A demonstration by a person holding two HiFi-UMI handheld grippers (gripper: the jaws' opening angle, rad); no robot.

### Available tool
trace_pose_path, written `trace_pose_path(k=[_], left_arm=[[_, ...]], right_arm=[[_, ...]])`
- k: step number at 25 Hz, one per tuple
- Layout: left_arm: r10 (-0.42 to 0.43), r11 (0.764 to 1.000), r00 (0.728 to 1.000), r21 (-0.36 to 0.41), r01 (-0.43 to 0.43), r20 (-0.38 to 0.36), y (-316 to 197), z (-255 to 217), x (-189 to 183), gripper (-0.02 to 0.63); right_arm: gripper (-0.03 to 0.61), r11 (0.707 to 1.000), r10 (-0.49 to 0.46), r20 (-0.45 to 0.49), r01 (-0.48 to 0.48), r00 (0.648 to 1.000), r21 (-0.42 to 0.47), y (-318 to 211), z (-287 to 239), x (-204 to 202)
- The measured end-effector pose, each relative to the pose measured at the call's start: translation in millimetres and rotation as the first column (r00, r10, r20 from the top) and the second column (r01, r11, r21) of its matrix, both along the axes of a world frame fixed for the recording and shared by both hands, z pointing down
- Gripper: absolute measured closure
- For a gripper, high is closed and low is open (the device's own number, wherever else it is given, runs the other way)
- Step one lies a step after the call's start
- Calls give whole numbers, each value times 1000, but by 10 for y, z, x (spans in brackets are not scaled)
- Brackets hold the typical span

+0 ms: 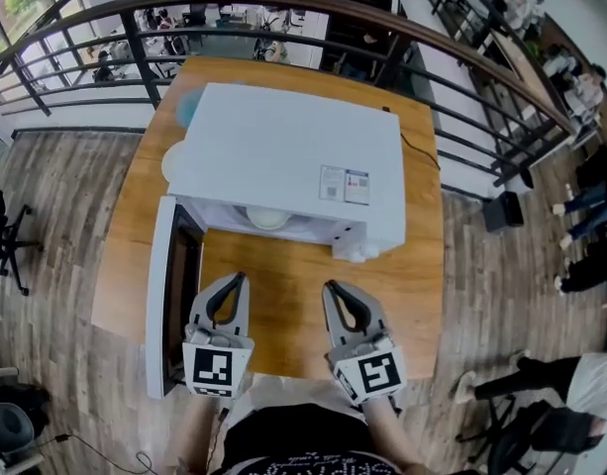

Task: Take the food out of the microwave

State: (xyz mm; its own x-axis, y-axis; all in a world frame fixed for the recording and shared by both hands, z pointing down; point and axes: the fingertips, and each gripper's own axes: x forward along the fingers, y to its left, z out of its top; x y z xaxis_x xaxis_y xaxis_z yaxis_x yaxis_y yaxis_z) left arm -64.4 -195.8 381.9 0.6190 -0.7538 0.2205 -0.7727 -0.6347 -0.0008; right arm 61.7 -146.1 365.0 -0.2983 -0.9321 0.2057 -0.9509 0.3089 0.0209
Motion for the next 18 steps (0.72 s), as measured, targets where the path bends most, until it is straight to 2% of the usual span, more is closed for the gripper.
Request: trace_pose_path(k=[4,5,6,7,13,18], left_arm=[[54,998,994,39,-59,100,-233,75,87,569],[67,997,991,28,-70,118,-289,124,107,526],[77,997,987,16,-81,138,-342,177,126,492],[87,996,983,8,-89,160,-394,230,144,486],[156,988,950,-44,-149,271,-670,631,210,434],[158,987,928,-93,-134,337,-897,941,196,379]], right_arm=[[537,996,-76,-32,74,997,-42,-233,148,-36],[513,995,-86,-34,84,996,-59,-299,207,-41],[456,993,-95,-39,92,995,-76,-365,265,-46],[428,991,-103,-48,99,993,-89,-429,319,-53],[399,984,-149,-129,135,980,-113,-772,584,-137],[379,980,-158,-163,134,974,-145,-976,824,-136]])
